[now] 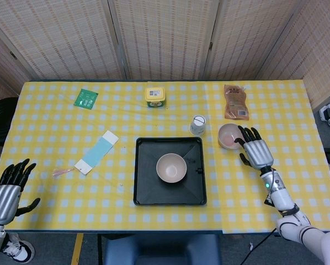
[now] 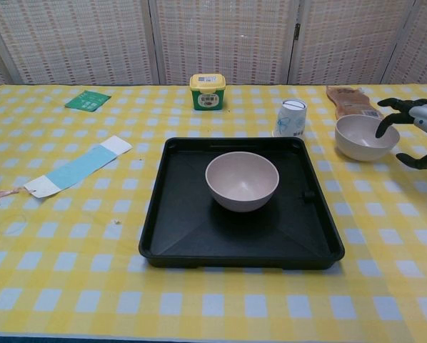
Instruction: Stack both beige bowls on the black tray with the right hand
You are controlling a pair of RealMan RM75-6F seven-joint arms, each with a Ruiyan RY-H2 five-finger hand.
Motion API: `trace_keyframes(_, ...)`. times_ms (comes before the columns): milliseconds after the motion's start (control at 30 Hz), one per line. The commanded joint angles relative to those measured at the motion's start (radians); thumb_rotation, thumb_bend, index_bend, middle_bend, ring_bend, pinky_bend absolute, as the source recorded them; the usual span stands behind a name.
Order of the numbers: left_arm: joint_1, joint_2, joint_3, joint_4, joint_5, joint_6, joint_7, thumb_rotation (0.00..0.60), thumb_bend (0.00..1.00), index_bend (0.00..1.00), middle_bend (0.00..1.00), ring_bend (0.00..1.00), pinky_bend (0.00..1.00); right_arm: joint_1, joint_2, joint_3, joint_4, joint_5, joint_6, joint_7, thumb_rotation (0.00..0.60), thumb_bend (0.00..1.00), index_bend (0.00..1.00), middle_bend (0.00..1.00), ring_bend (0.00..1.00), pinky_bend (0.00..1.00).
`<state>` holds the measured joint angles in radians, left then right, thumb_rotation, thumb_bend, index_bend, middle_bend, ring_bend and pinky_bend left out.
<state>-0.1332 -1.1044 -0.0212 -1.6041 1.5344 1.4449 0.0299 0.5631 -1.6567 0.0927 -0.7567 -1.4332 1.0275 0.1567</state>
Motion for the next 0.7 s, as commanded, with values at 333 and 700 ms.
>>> trace_keyframes(333,0.001,0.003,-0.003,0.003,-0.007,0.002,-0.012,0.6,0.27,0.0,0.0,0.0,0.0,0.067,-0.123,0.009,0.183,0.001,-0.083,0.057,0.6,0.48,0.52,0.0,0.0,0.0)
trace_keyframes(700,0.003,0.008,-0.001,0.003,-0.002,0.007,-0.022,0.6,0.27,0.0,0.0,0.0,0.0,0.059,-0.133,0.017,0.189,-0.01,-0.01,0.079,0.6,0.48,0.69,0.03,0.0,0.0)
